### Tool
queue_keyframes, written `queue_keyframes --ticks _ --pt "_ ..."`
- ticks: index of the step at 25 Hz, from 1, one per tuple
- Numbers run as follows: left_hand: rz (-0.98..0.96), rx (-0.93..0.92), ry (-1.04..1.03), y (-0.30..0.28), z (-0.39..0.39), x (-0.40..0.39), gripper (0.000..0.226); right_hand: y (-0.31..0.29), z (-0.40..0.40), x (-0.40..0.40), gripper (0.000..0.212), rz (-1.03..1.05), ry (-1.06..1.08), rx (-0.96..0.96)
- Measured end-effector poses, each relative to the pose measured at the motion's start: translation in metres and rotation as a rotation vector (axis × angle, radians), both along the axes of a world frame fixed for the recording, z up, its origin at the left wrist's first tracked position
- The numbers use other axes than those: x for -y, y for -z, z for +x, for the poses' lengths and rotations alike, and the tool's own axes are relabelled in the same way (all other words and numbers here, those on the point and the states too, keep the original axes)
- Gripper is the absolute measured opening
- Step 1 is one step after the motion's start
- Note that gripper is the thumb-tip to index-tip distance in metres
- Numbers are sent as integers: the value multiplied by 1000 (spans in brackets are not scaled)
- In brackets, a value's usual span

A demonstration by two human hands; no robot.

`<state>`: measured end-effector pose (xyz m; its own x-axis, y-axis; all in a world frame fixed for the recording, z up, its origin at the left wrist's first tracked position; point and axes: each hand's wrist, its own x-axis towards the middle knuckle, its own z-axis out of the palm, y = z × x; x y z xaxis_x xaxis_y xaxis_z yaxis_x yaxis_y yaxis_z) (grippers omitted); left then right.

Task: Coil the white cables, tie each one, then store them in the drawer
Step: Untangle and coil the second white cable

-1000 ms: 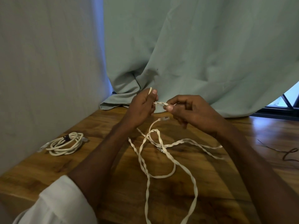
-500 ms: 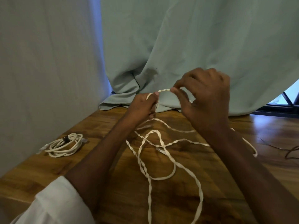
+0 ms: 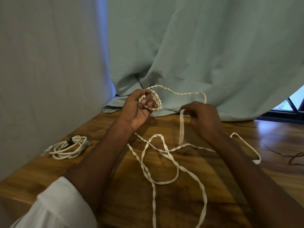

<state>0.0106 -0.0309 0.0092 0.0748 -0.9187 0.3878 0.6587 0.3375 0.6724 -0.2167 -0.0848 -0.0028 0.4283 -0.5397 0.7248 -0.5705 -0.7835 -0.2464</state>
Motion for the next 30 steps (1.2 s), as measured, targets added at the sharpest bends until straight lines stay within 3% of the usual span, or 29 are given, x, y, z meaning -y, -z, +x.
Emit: queue_keyframes --ticks 3,5,8,10,12,15,20,27,30 --pt "4 6 29 1 -2 -3 25 -2 -20 18 38 -16 236 -95" --pt "8 -11 45 1 -2 -5 24 -6 -24 17 45 79 198 -120" --pt "22 69 9 4 -7 -3 27 -15 -14 4 51 423 42 119" --pt "34 152 4 7 -15 -1 26 -21 -1 -8 31 593 -126 358" --pt "31 203 51 9 -23 -1 25 -23 9 -20 15 675 -238 392" --pt "16 205 143 9 -31 -6 25 -15 17 -27 19 644 -273 330" --pt "50 351 125 5 -41 -15 28 -13 16 -18 22 318 -93 137" --pt "6 771 2 -1 -46 -26 39 -10 10 -17 25 484 -106 184" --pt "-22 1000 -172 -2 -42 -32 51 -12 11 -21 26 487 -141 104"
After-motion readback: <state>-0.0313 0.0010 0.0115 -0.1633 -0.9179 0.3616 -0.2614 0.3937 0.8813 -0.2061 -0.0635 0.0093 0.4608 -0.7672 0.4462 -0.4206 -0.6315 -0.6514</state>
